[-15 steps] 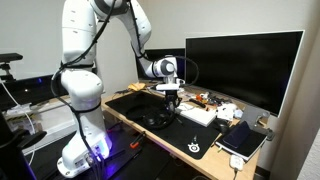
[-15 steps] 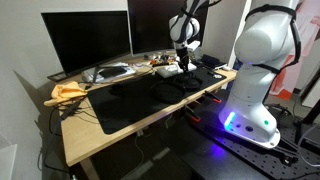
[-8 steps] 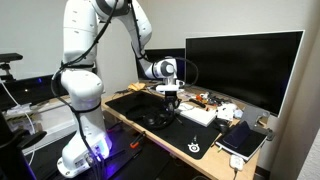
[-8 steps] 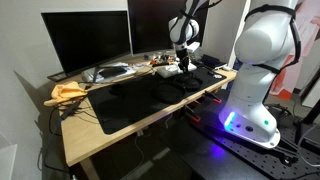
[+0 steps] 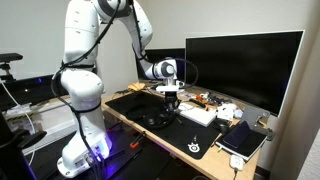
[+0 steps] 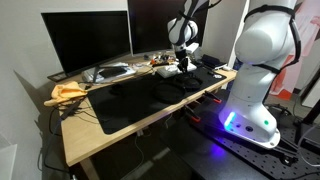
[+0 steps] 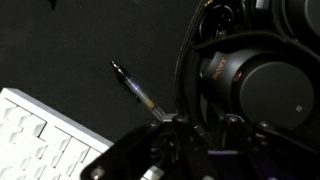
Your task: Move the headphones to the left
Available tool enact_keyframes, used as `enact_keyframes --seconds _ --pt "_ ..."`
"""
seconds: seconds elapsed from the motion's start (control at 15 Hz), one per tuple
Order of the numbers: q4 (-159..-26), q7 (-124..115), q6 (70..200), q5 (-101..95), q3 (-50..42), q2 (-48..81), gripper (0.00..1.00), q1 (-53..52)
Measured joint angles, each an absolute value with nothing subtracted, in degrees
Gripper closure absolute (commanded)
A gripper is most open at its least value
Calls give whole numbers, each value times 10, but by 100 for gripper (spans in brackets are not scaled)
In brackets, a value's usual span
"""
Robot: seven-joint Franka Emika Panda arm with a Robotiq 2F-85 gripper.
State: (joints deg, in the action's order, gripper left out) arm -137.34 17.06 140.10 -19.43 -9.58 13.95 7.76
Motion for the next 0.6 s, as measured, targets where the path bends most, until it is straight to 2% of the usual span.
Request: enact_keyframes --seconds 0.13,0.2,0.27,0.4,0.6 --pt "-1369 160 1399 -196 -96 145 73 77" --pt "-1366 155 1398 -197 -96 147 78 77" --pt "-1364 152 1396 -197 -96 149 89 76" --pt "-1360 150 1391 -197 -96 152 99 74" --pt "-1358 150 1380 -201 -96 152 96 74"
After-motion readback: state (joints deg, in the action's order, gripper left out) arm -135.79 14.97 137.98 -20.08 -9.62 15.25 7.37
